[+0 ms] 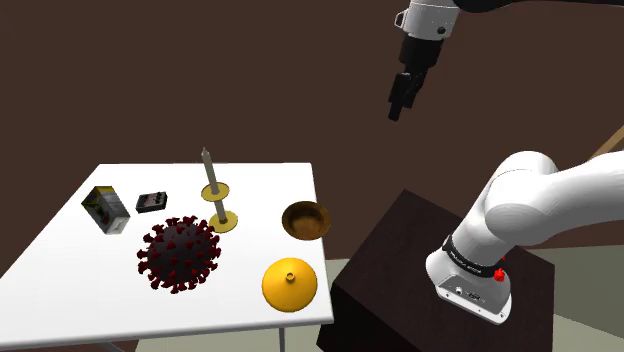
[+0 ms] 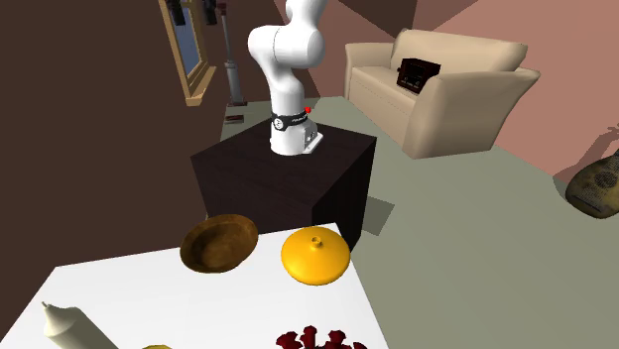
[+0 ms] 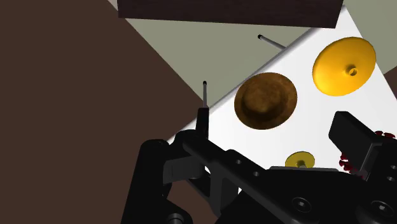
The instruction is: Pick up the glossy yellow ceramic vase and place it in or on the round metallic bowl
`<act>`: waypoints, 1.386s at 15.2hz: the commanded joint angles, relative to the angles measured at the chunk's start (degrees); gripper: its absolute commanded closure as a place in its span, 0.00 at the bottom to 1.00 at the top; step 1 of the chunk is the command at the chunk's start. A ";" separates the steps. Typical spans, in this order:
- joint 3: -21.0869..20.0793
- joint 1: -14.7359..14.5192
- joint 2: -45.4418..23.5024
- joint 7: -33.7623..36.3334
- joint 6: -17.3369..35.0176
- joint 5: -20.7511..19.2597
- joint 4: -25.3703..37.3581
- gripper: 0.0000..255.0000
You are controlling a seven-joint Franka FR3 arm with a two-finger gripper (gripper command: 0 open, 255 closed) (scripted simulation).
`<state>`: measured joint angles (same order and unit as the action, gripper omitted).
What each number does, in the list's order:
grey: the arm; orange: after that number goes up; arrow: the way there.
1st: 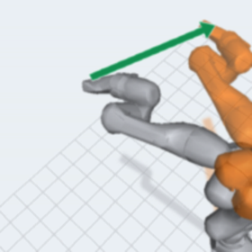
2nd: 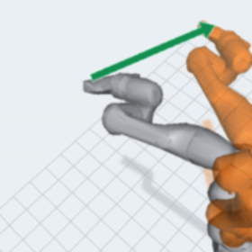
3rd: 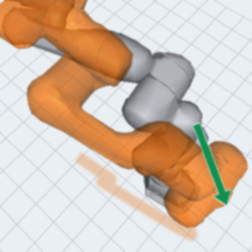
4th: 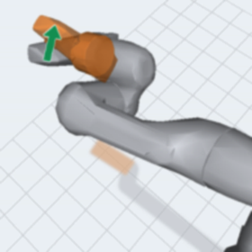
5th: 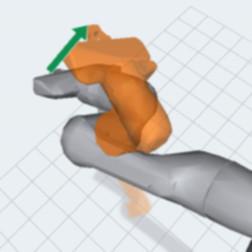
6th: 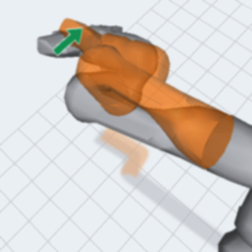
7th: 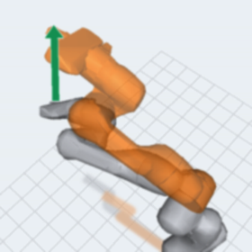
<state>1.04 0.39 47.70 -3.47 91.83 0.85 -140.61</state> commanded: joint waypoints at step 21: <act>-21.45 -8.39 -19.90 19.36 33.53 12.11 -13.53 0.00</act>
<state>-19.37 -7.97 30.15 14.98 123.19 12.85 -154.42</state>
